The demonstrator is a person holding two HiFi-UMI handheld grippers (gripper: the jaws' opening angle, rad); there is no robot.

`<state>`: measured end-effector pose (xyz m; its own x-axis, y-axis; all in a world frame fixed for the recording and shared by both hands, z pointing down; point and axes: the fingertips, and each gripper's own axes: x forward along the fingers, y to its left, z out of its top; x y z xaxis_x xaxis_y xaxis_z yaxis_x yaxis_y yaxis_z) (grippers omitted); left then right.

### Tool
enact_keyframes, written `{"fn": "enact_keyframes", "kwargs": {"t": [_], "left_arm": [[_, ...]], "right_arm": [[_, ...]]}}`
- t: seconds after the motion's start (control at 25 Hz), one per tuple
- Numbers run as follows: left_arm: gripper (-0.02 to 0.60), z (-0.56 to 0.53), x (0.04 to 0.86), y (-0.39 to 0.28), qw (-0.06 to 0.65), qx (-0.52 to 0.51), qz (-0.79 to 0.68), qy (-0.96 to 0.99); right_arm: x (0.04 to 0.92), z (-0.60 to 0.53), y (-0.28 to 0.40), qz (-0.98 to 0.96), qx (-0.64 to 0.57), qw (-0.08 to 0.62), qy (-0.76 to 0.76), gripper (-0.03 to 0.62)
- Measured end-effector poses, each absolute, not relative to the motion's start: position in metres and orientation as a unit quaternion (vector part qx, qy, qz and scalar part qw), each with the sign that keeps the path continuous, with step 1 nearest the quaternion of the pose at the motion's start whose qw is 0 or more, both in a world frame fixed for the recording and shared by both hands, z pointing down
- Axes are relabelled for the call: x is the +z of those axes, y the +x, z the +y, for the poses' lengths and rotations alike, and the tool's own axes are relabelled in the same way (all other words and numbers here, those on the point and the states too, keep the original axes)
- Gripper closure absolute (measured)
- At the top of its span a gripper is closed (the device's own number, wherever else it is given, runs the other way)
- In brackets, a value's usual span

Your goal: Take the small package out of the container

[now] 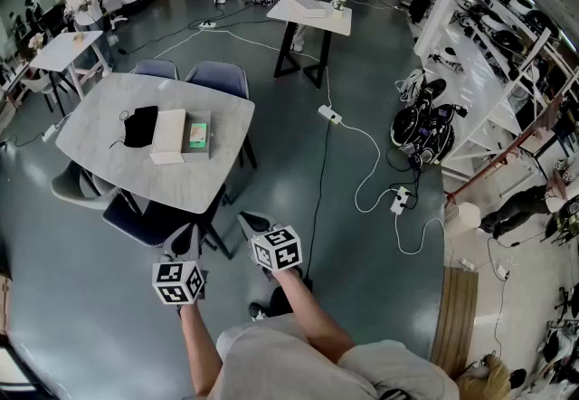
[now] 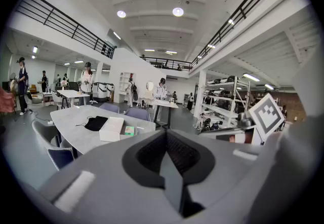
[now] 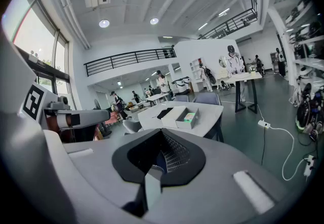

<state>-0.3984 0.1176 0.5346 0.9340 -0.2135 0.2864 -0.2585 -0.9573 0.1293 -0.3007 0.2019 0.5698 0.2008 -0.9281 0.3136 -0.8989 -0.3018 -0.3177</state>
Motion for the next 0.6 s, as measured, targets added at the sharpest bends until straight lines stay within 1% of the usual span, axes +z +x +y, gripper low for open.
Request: {"fn": "enact_keyframes", "kwargs": {"t": [0.36,0.48,0.6], "left_arm": [[0.529,0.121,0.529,-0.378,0.073,0.133,-0.108,0.983],[0.529,0.113,0.525,-0.376,0.081,0.126,-0.113,0.982],[0.529,0.110,0.523,-0.374,0.094,0.120,-0.110,0.982]], "right_arm": [[0.566,0.198,-0.288,0.590,-0.222,0.032,-0.776,0.592],[0.563,0.196,-0.279,0.581,-0.211,0.034,-0.786,0.592],[0.556,0.197,-0.276,0.590,-0.204,0.052,-0.780,0.592]]}}
